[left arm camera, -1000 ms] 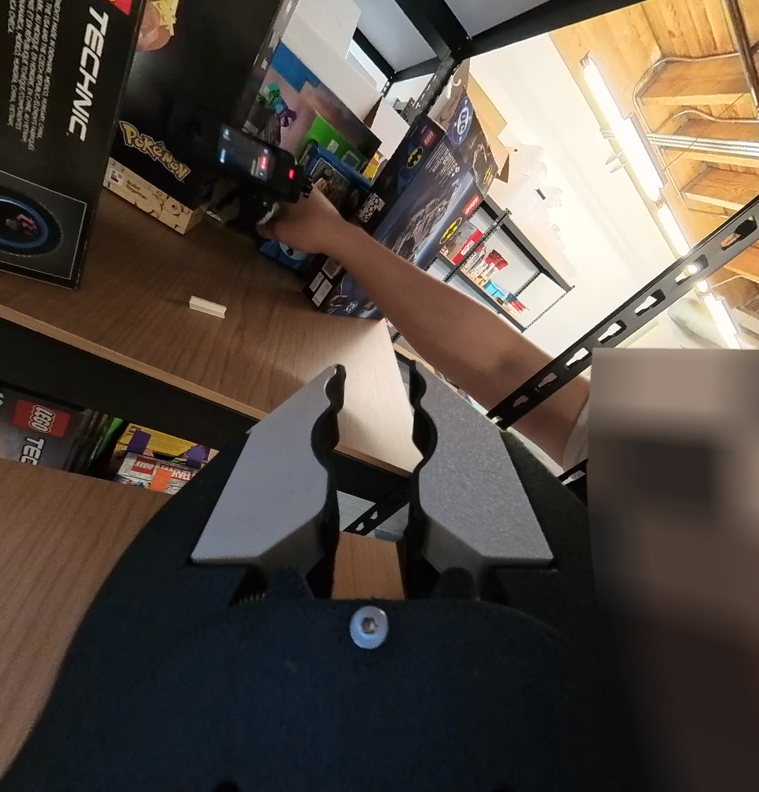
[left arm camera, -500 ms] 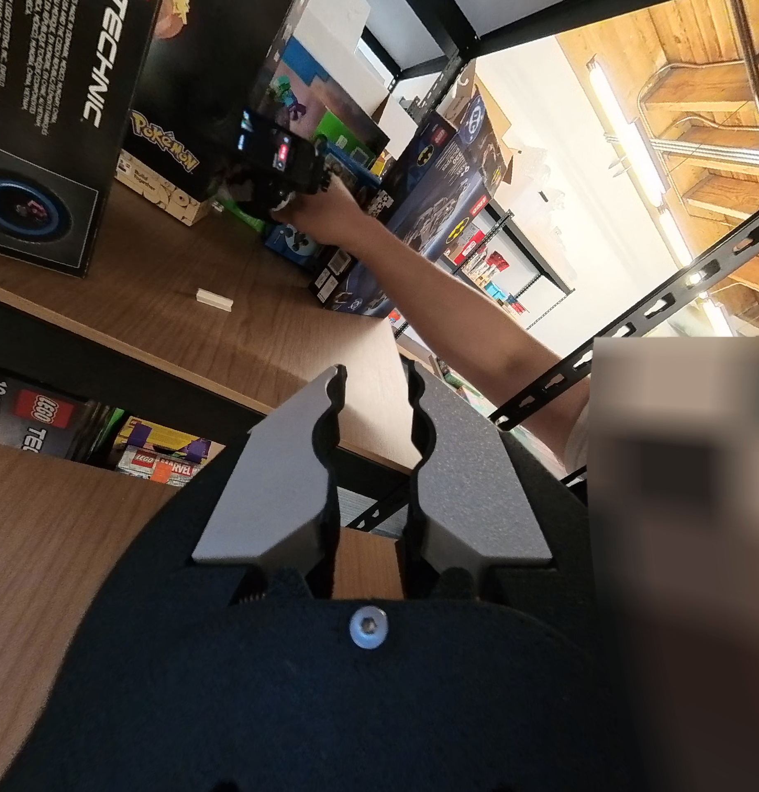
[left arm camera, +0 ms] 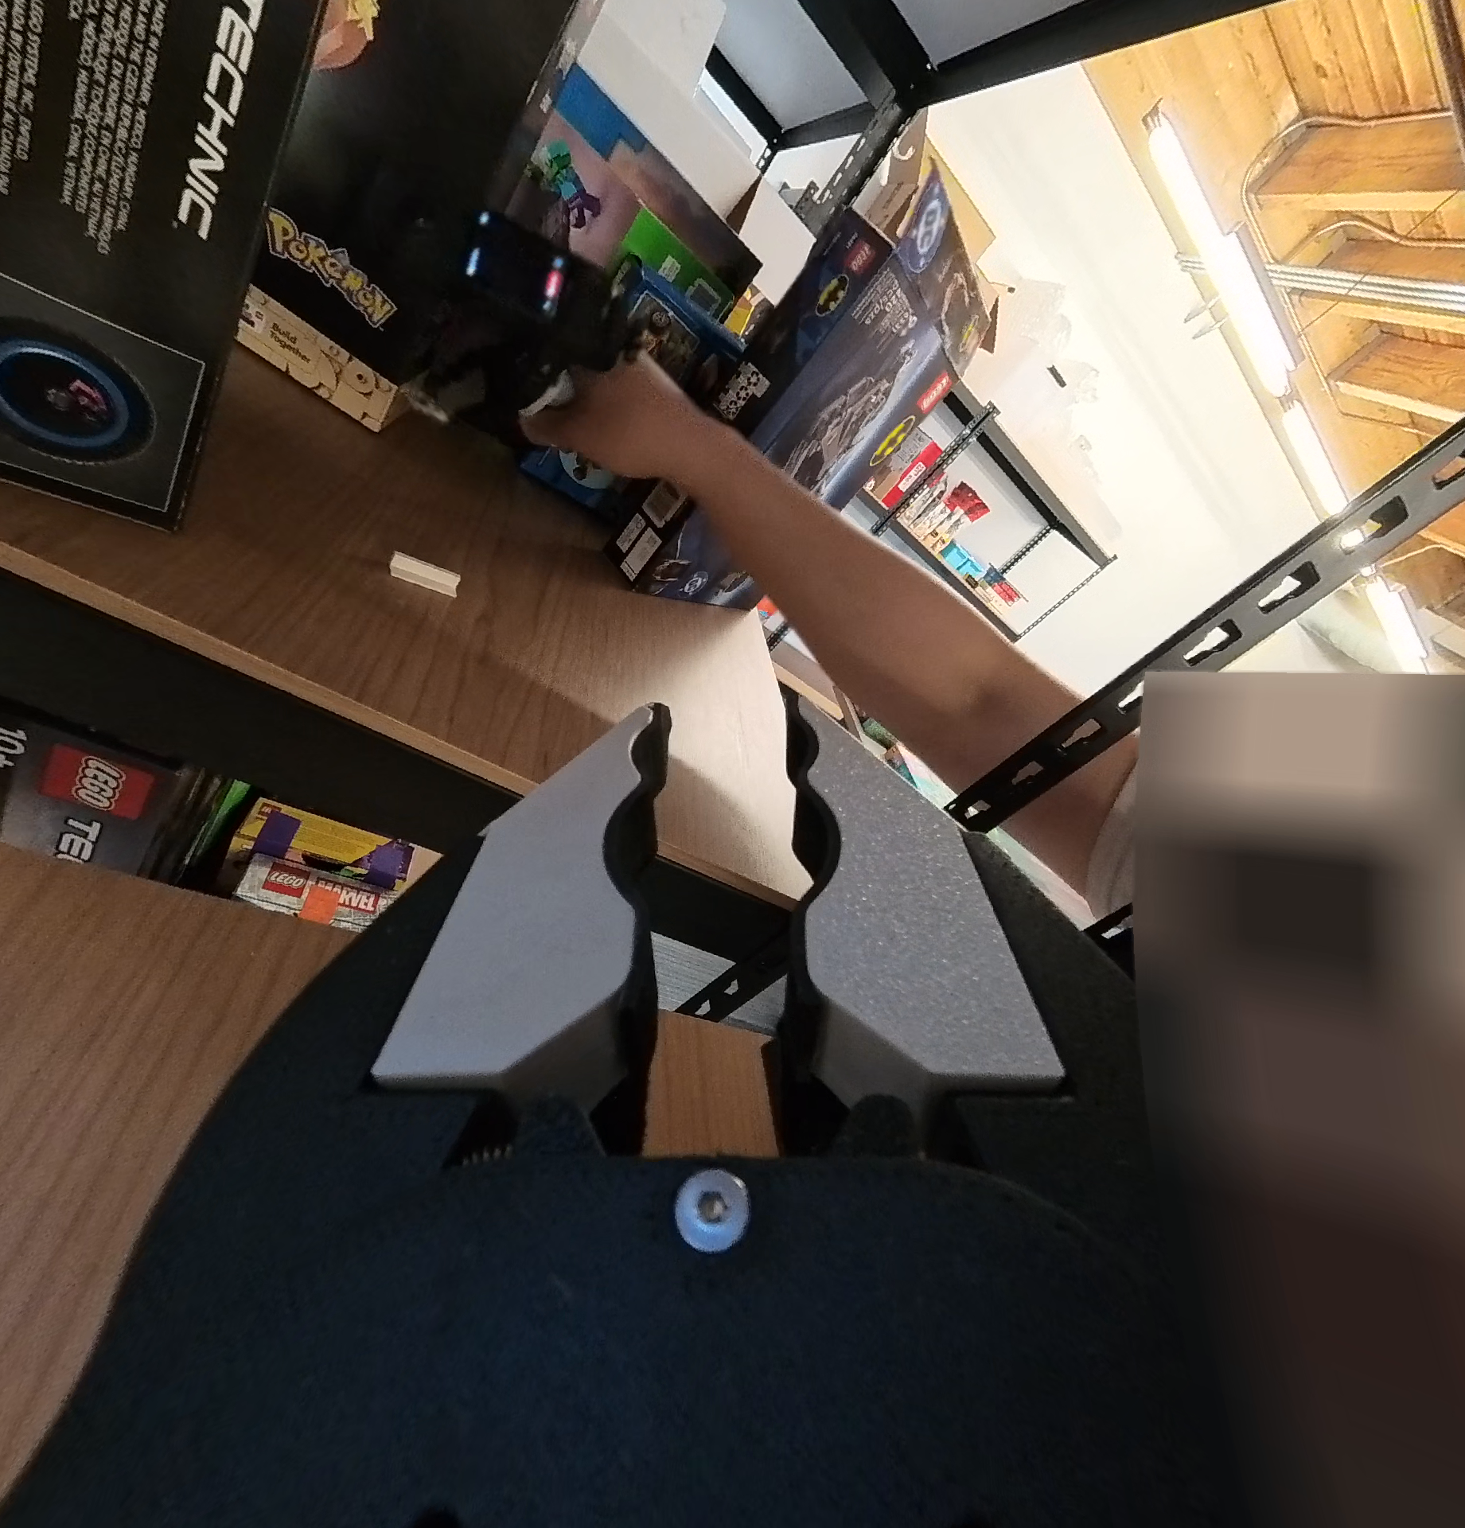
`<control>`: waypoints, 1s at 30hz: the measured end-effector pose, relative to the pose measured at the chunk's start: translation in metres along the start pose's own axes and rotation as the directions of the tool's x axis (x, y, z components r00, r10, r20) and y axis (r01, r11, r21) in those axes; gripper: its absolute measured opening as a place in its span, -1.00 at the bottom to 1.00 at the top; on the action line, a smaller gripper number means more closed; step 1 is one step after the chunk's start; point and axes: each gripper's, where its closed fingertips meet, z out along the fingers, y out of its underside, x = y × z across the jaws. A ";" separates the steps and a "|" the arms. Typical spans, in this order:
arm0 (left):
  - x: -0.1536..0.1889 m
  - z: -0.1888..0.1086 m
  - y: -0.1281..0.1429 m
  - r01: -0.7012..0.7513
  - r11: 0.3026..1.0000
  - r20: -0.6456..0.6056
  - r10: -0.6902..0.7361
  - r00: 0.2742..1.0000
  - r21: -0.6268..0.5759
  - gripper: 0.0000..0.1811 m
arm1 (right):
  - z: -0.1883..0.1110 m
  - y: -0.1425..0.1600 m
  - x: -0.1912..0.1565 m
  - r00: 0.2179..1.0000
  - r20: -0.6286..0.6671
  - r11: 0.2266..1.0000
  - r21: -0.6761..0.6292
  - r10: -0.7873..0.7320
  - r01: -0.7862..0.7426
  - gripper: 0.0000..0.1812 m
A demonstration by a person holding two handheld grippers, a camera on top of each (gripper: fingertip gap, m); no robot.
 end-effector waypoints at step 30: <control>0.022 -0.009 -0.009 -0.140 0.990 -0.008 0.140 0.990 -0.010 -0.70 | -0.176 0.016 -0.129 0.939 0.341 0.781 0.598 -0.045 -0.180 -1.00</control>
